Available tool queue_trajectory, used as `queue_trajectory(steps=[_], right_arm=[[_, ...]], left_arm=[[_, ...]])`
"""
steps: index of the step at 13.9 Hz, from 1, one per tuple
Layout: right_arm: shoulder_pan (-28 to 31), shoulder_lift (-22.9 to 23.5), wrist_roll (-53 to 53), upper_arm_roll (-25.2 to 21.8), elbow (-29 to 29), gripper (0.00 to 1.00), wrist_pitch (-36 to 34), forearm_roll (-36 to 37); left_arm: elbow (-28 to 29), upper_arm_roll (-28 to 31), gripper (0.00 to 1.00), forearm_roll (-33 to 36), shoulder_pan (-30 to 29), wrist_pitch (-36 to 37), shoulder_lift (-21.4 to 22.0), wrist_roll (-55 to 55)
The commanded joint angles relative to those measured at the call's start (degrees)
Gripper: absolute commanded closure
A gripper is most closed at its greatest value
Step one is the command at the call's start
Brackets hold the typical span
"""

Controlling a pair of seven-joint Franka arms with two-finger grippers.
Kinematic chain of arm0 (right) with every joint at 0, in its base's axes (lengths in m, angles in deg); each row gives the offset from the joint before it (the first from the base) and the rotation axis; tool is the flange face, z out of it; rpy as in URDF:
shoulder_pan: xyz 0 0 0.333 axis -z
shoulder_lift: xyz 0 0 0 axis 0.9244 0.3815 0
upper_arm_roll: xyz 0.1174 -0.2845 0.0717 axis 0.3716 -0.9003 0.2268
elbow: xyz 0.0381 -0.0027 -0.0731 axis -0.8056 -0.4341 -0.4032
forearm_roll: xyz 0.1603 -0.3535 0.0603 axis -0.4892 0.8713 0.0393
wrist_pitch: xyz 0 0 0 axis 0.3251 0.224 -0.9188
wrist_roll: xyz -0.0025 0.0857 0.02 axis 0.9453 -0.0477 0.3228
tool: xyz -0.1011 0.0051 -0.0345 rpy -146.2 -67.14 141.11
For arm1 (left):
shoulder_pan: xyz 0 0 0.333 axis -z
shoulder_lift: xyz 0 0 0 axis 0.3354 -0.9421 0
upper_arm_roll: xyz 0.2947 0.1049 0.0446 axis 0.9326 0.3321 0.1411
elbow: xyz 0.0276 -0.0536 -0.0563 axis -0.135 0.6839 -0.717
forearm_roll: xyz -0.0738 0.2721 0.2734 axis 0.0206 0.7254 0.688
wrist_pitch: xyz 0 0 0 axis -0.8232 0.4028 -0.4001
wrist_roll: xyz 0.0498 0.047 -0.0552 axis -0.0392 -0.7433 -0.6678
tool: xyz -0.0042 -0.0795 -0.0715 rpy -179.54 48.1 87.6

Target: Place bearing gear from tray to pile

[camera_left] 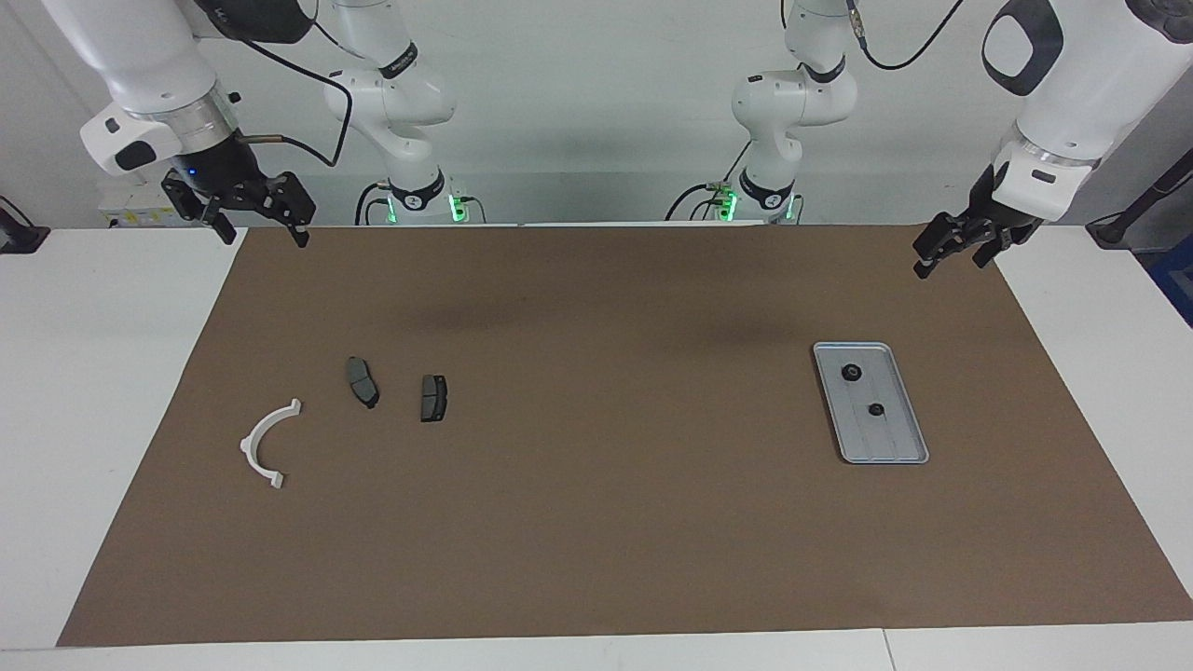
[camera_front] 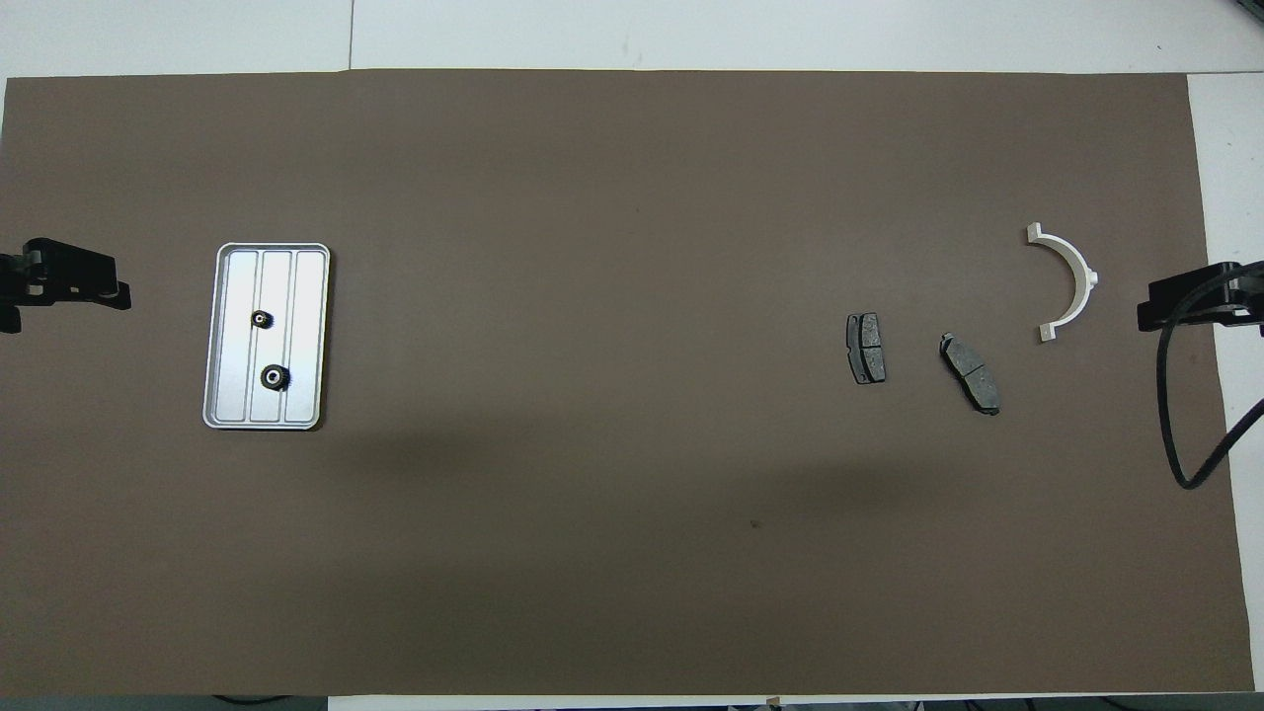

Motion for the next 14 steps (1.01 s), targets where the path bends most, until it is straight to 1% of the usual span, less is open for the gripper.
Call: queue_trajectory(steps=[1,8,10,12,13,14], right_arm=[[0.96,-0.55,1.08,0.41,-0.95,0.00,0.39,-0.04],[0.96,-0.55,0.99,0.41,-0.95,0.00,0.39,-0.04],[0.96,-0.55,0.90,0.41,-0.95,0.00,0.66,-0.04],[0.96,-0.55,0.90,0.41,-1.04,0.00,0.83,-0.04],[0.96,-0.55,0.90,0.41,-1.13,0.00,0.83,-0.04],[0.96,-0.55,0.90,0.41,-1.13,0.00,0.83,-0.04]], left_arm=[[0.80,-0.59,0.00,0.00,-0.73,-1.11,0.32,0.97],[0.18,-1.20,0.00,-0.09,-0.65,-0.76,-0.29,0.36],[0.36,-1.47,0.00,-0.09,-0.56,0.91,-0.20,0.01],[0.97,-0.95,0.00,0.00,-0.38,-1.01,-0.03,0.35],[1.76,-0.51,0.00,0.00,-0.21,-0.76,0.15,0.96],[3.85,-0.67,0.00,0.00,0.14,-1.37,0.58,0.97]])
